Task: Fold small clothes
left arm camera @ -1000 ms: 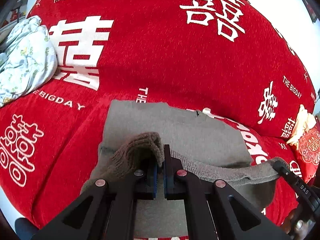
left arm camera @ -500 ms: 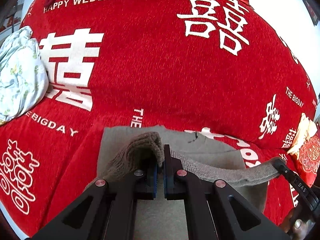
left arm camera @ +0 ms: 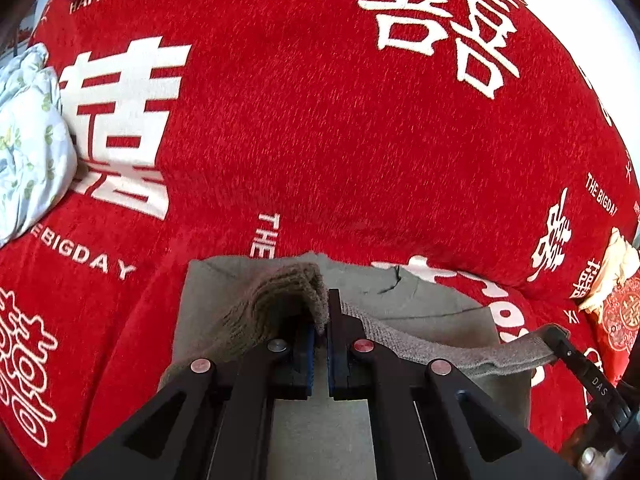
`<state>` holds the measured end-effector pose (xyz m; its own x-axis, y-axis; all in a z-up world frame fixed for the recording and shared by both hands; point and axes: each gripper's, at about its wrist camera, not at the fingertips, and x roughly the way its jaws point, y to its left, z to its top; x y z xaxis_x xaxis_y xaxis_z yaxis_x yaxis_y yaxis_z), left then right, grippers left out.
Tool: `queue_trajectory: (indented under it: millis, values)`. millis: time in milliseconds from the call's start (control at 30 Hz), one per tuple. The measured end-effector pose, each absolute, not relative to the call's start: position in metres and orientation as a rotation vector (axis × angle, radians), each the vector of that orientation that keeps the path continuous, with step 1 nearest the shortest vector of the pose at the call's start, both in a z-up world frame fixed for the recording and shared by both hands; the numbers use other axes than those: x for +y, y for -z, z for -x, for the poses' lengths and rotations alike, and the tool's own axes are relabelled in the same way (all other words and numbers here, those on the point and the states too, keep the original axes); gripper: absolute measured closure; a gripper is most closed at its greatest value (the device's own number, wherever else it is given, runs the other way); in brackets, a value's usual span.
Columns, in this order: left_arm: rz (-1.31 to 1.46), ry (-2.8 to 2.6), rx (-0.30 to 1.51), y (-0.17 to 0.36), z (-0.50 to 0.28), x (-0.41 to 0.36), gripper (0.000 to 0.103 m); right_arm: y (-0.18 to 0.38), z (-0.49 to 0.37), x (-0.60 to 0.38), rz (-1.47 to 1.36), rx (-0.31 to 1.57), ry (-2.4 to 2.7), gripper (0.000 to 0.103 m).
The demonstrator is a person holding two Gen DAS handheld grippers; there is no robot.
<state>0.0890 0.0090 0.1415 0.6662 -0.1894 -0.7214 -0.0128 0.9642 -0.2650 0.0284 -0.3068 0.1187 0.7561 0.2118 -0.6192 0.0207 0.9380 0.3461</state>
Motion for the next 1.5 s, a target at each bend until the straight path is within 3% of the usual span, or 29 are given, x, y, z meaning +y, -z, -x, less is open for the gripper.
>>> queue_trajectory:
  millis: [533, 1100, 1133, 1167, 1200, 1233, 1267, 1333, 1400, 1500]
  values:
    - [0.238, 0.124, 0.798, -0.172, -0.128, 0.000, 0.098, -0.148, -0.061, -0.318, -0.371, 0.645, -0.098, 0.098]
    - [0.289, 0.075, 1.067, -0.060, -0.201, 0.011, 0.098, -0.070, -0.132, -0.311, -0.323, 0.840, -0.006, 0.098]
    - [0.306, 0.065, 1.089, -0.053, -0.205, 0.014, 0.090, -0.066, -0.135, -0.309, -0.312, 0.849, -0.004, 0.098]
    - [0.317, 0.053, 1.095, -0.048, -0.206, 0.016, 0.062, -0.063, -0.139, -0.307, -0.303, 0.860, -0.006, 0.098]
    - [0.336, 0.044, 1.089, -0.044, -0.207, 0.020, 0.046, -0.057, -0.144, -0.305, -0.299, 0.881, -0.016, 0.096]
    - [0.364, 0.039, 1.070, -0.042, -0.207, 0.025, 0.016, -0.053, -0.148, -0.304, -0.301, 0.899, -0.023, 0.093]
    - [0.394, 0.038, 1.046, -0.040, -0.206, 0.030, 0.000, -0.048, -0.152, -0.303, -0.299, 0.916, -0.020, 0.087]
    - [0.418, 0.049, 1.042, -0.035, -0.206, 0.036, 0.000, -0.042, -0.157, -0.301, -0.289, 0.936, -0.012, 0.045]
    - [0.438, 0.083, 1.053, -0.033, -0.204, 0.042, 0.000, -0.042, -0.155, -0.302, -0.267, 0.917, 0.028, 0.023]
    - [0.481, 0.141, 0.994, -0.044, -0.185, 0.057, 0.000, -0.053, -0.141, -0.311, -0.288, 0.857, 0.057, 0.023]
